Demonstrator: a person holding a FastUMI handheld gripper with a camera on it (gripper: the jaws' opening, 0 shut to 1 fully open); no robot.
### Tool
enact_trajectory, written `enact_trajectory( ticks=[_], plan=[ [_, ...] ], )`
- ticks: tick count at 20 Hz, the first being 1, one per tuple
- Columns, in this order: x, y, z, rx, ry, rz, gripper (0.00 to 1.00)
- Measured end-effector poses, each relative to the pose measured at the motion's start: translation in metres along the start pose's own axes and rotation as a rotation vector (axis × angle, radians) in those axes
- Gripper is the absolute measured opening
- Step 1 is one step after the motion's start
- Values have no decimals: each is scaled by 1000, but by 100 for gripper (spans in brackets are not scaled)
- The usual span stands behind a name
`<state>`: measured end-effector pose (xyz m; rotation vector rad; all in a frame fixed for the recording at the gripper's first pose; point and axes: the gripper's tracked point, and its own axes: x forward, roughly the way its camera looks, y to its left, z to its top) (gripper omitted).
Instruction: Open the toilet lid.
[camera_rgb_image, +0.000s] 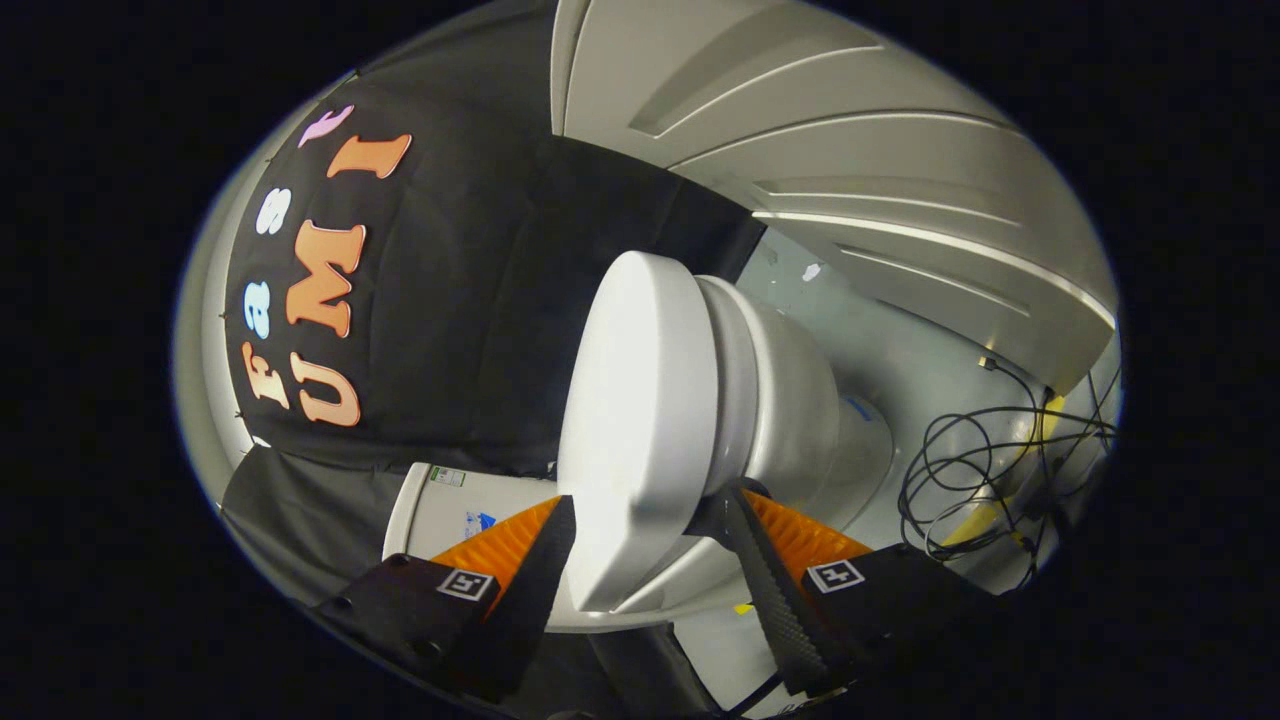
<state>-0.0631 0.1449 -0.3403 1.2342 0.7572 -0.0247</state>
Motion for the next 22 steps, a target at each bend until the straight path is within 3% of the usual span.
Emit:
enact_trajectory(
  ticks=[4,8,14,16,17,20,21,22],
  plan=[
    [-9,-23,-16,51,13,-86,97],
    [9,-31,-5,80,-12,-110,98],
    [24,-31,-1,44,-41,-116,84],
    [26,-35,-2,35,-47,-122,73],
    [26,-32,-1,38,-58,-113,73],
    [35,-42,-3,21,-72,-148,52],
    [35,-40,1,16,-89,-133,52],
    [35,-37,1,24,-74,-135,42]
  ],
)
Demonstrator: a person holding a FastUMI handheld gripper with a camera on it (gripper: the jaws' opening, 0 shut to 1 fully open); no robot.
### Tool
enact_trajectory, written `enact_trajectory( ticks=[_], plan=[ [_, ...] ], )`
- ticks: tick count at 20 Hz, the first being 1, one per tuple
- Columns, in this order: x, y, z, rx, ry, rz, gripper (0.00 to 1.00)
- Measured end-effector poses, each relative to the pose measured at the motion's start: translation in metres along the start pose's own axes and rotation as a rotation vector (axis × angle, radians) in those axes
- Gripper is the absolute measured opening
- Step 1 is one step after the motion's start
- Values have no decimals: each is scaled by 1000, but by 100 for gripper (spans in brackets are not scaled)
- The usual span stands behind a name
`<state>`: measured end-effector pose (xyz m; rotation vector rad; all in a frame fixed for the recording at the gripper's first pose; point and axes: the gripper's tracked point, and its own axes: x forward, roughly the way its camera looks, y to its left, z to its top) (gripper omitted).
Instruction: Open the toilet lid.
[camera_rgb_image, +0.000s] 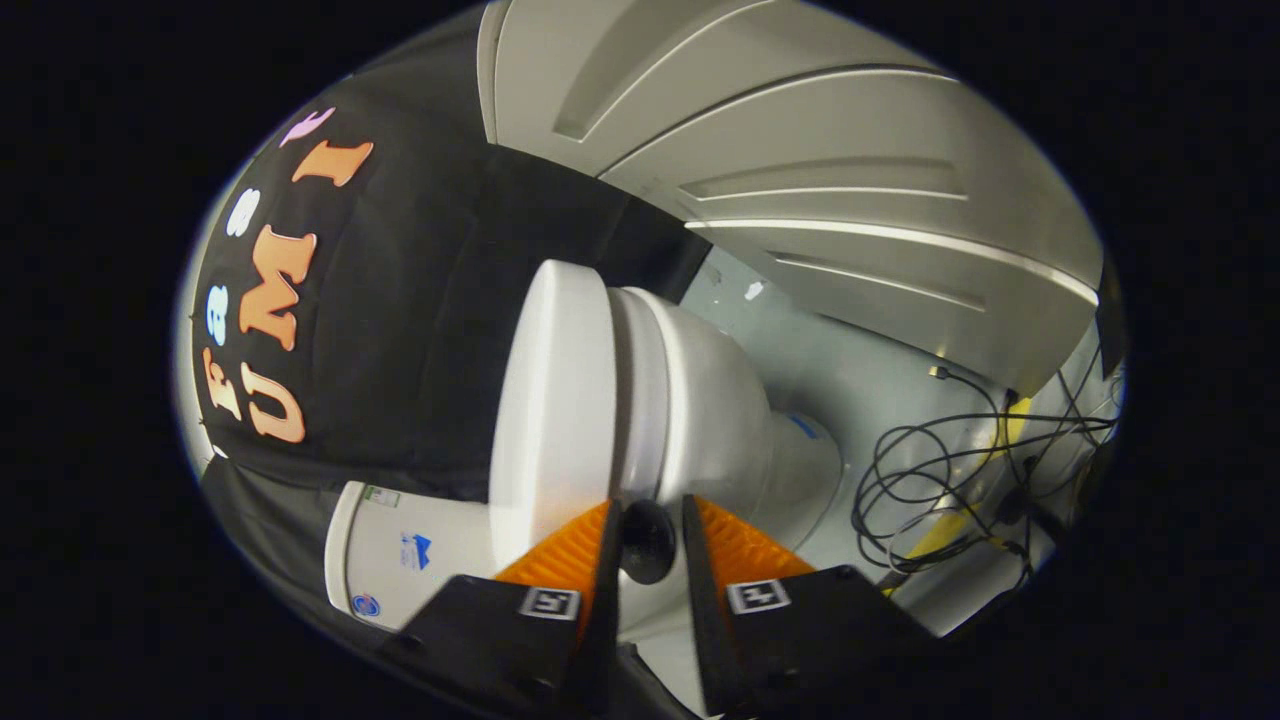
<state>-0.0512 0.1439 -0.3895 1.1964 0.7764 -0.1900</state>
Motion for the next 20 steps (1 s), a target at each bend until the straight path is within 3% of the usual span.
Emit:
enact_trajectory(
  ticks=[1,5,7,10,12,20],
  plan=[
    [0,1,0,-1,-4,5,31],
    [-3,8,2,13,-6,43,22],
    [-6,11,3,12,-19,72,9],
    [-3,7,8,58,-61,67,9],
    [-3,4,3,227,-47,86,8],
    [-8,16,8,113,-76,70,8]
  ],
)
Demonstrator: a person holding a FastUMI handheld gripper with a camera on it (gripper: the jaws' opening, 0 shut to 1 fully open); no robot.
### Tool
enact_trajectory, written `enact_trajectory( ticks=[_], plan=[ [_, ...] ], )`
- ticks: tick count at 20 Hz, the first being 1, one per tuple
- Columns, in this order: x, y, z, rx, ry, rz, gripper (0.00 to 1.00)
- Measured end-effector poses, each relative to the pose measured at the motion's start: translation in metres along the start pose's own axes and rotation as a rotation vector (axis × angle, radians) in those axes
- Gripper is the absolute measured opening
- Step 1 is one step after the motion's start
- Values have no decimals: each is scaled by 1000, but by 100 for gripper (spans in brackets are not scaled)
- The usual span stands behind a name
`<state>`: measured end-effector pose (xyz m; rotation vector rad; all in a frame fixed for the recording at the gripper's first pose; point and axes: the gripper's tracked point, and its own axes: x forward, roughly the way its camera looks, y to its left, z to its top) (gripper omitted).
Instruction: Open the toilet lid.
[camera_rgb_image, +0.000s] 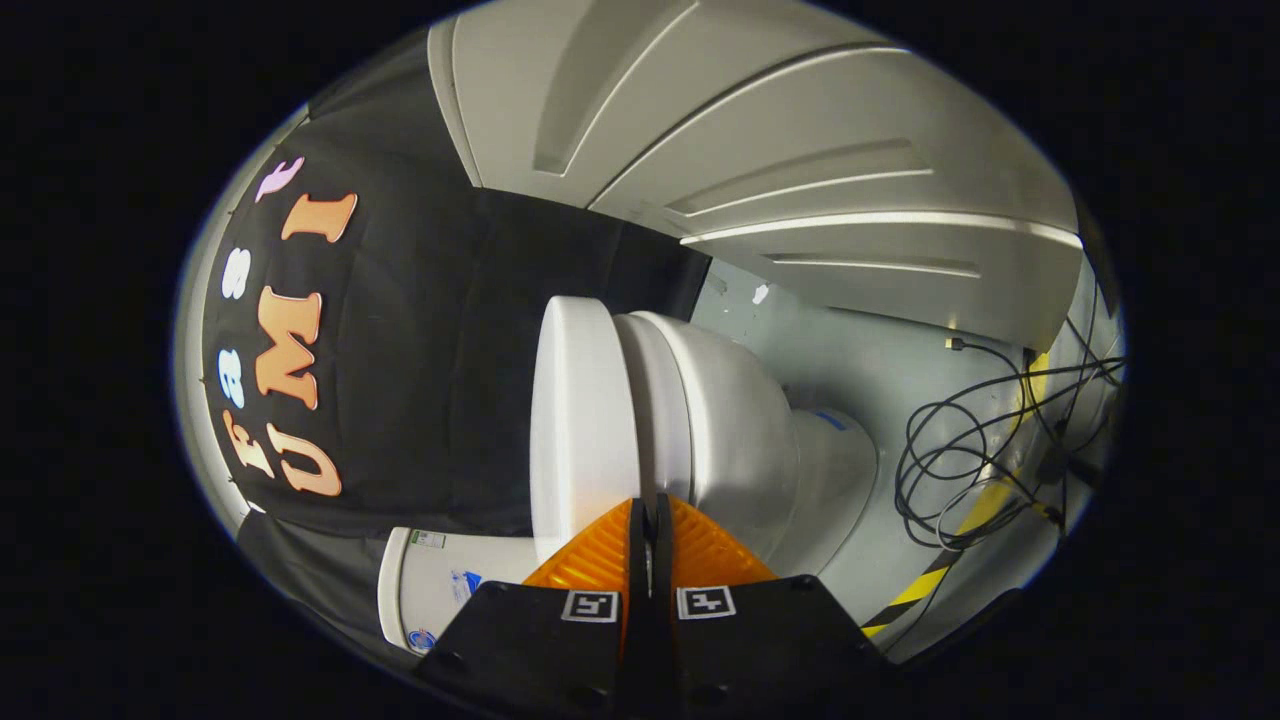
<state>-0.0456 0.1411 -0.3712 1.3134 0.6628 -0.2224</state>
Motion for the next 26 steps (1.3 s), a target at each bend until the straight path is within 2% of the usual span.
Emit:
enact_trajectory(
  ticks=[8,14,20,26],
  plan=[
    [-6,43,8,-275,-88,-17,8],
    [-8,78,13,-418,-140,-61,8],
    [-22,130,1,-666,-216,-66,8],
    [-33,164,-15,-800,-272,-94,8]
  ],
)
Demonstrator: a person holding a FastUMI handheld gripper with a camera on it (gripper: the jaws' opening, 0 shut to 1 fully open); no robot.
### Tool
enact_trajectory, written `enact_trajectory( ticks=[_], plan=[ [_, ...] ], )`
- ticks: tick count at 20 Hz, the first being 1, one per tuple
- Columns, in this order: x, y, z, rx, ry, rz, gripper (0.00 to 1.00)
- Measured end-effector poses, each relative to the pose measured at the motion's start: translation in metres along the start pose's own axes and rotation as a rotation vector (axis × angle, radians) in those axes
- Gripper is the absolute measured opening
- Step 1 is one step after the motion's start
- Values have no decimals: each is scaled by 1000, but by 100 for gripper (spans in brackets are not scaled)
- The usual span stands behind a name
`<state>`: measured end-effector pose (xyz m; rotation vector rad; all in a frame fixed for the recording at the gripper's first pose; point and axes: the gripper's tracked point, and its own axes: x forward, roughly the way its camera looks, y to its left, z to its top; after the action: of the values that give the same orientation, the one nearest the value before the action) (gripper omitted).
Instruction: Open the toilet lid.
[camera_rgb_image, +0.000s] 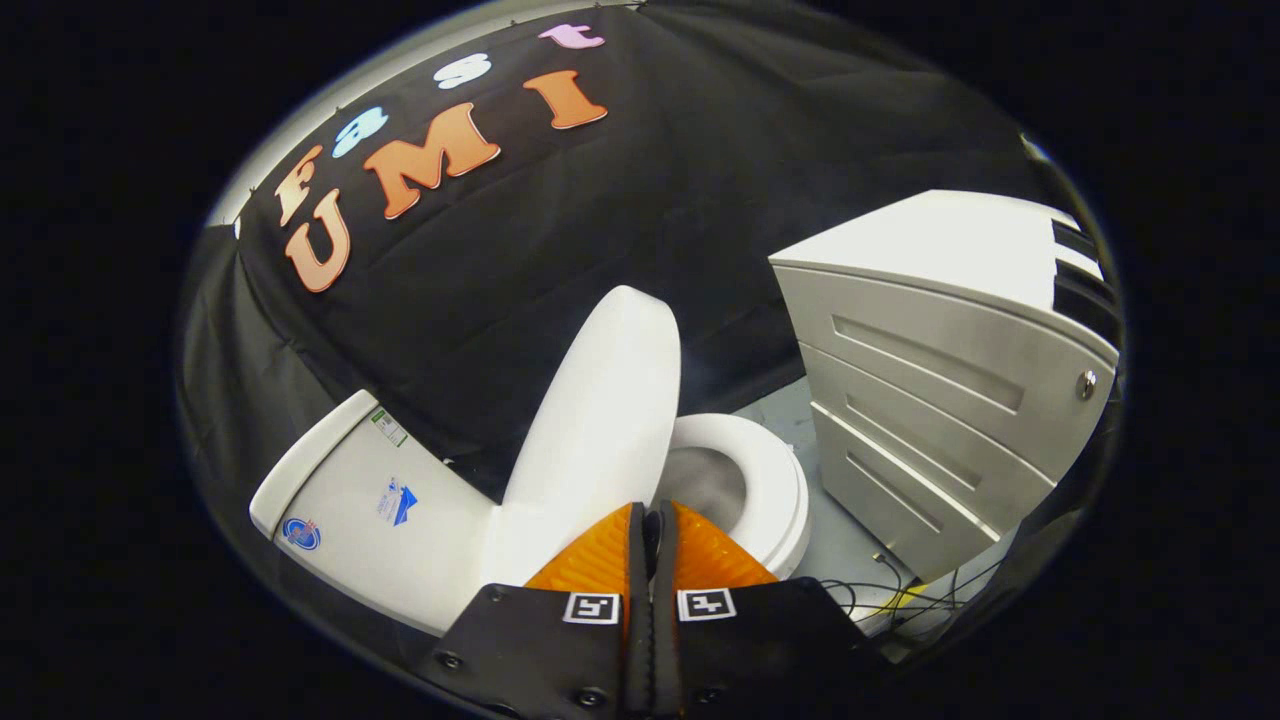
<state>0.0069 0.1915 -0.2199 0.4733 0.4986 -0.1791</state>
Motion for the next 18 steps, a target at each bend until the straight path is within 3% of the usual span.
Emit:
enact_trajectory(
  ticks=[9,18],
  plan=[
    [-20,59,20,-352,-84,-29,8],
    [-37,122,27,-538,-165,-28,8]
  ],
)
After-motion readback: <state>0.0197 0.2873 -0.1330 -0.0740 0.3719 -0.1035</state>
